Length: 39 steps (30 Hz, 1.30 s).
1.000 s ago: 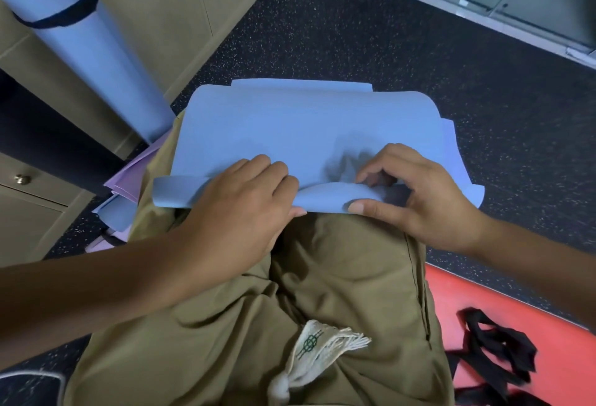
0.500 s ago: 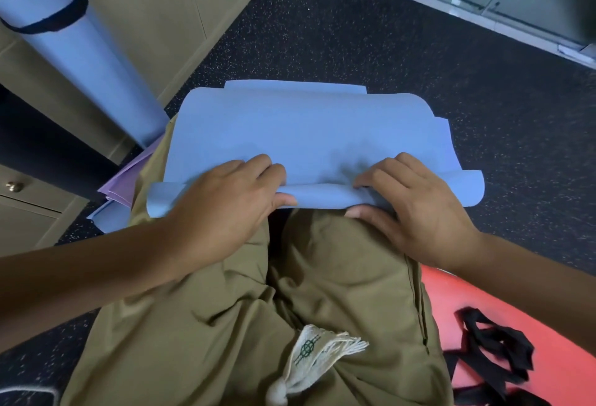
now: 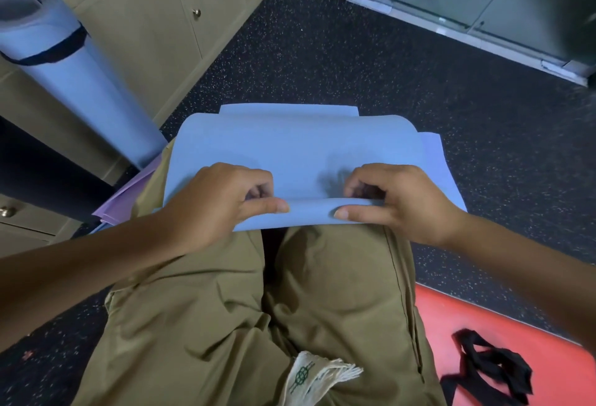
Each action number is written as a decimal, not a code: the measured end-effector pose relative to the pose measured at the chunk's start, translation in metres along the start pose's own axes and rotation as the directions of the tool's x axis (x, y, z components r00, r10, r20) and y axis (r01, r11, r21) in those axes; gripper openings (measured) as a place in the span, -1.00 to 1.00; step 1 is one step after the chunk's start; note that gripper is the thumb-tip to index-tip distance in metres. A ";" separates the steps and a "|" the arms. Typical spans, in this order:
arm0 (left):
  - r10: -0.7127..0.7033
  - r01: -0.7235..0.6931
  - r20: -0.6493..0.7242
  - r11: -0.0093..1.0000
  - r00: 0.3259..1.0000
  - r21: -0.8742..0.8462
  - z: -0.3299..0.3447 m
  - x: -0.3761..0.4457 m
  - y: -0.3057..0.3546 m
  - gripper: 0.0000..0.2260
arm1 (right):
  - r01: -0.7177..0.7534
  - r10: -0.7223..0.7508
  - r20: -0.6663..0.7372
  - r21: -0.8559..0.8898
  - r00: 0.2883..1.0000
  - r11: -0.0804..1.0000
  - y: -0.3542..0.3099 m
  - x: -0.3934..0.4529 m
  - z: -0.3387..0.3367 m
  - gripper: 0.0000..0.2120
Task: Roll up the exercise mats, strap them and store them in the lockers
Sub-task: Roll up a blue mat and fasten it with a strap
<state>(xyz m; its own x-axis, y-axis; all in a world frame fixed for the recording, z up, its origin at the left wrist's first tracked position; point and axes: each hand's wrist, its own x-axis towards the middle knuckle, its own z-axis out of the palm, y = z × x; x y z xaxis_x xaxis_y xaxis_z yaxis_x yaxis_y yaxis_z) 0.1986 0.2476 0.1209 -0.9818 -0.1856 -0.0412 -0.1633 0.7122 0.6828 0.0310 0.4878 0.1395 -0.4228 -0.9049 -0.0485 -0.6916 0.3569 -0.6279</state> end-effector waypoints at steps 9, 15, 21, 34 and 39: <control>-0.044 0.068 0.070 0.916 0.997 -0.395 -0.005 0.022 -0.010 -0.68 | -0.166 0.192 -0.095 0.235 0.977 0.958 0.008 0.021 0.002 -0.55; 0.147 -0.158 -0.067 0.969 0.987 -0.192 0.001 0.027 -0.014 -0.79 | -0.207 0.220 -0.017 0.271 0.975 0.940 0.017 0.026 -0.003 -0.58; 0.400 -0.394 -0.100 0.916 0.911 0.077 0.012 0.022 -0.019 -0.74 | -0.197 0.202 0.004 0.242 0.979 0.950 0.031 0.036 -0.003 -0.57; 0.585 -0.532 0.006 0.733 0.811 0.424 0.009 0.024 -0.023 -0.62 | -0.016 0.091 -0.183 0.375 0.979 0.927 0.017 0.024 0.004 -0.67; 0.497 -0.489 0.028 0.839 0.867 0.238 0.006 0.033 -0.023 -0.63 | 0.315 -0.374 -0.364 -0.214 0.853 0.925 0.023 0.019 0.015 -0.66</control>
<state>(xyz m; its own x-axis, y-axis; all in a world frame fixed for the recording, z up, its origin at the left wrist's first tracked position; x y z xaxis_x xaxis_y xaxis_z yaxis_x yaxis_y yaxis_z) 0.1692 0.2286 0.0995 -0.9353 0.2119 0.2833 0.3196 0.8497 0.4195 0.0158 0.4754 0.1129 -0.3149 -0.8207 0.4767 -0.8979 0.0948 -0.4300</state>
